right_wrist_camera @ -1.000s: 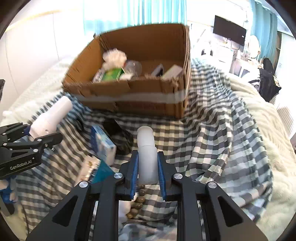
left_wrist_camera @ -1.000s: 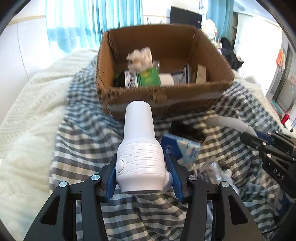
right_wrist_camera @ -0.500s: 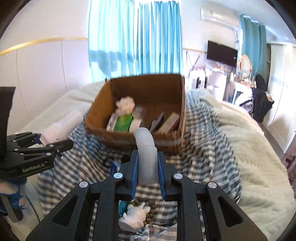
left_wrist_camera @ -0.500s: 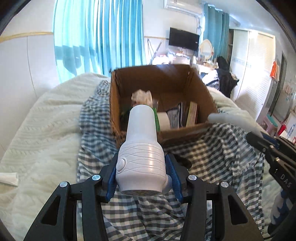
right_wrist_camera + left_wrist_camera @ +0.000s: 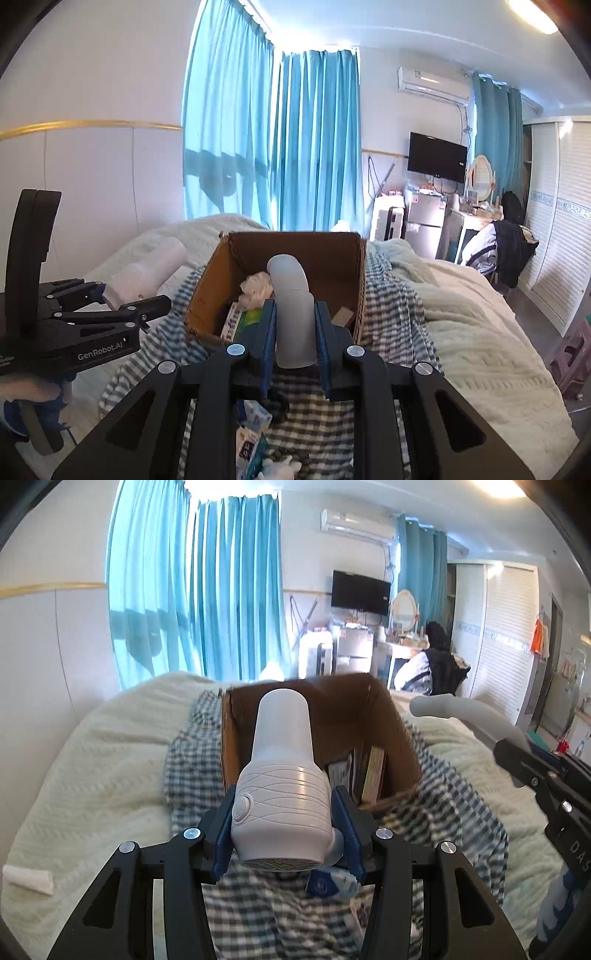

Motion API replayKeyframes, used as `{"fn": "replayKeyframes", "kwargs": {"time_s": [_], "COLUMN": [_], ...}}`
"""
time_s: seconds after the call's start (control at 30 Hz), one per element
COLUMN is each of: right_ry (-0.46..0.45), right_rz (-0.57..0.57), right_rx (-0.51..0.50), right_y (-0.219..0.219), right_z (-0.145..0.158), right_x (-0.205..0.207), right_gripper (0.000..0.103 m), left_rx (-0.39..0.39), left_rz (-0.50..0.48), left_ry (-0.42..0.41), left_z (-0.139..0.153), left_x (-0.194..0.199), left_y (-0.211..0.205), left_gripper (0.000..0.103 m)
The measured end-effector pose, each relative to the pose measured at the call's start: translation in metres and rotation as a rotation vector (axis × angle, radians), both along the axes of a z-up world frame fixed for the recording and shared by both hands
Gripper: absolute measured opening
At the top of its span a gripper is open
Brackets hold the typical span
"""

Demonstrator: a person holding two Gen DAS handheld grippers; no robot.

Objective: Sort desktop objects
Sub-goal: 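Carry the white dryer-shaped item in the left tool while the right carries the tube over the box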

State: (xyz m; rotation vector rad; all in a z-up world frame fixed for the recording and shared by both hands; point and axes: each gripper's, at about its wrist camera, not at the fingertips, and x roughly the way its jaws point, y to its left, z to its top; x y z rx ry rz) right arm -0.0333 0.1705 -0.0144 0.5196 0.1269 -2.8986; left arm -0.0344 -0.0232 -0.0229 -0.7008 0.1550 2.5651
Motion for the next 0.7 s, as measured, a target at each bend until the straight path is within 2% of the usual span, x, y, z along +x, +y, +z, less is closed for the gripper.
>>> {"fn": "replayKeyframes", "kwargs": {"time_s": [0.37, 0.7], "right_ry": [0.069, 0.089], "right_rz": [-0.012, -0.009], "right_rx": [-0.020, -0.025], "right_y": [-0.013, -0.015], "right_z": [0.023, 0.025], "right_x": [-0.020, -0.058], "right_gripper": [0.019, 0.019], "left_rx": [0.039, 0.052], "left_rz": [-0.001, 0.009], "left_ry": [0.061, 0.050], "left_z": [0.028, 0.023], "left_x": [-0.028, -0.063], "left_y": [0.007, 0.015], "left_gripper": [0.050, 0.050]}}
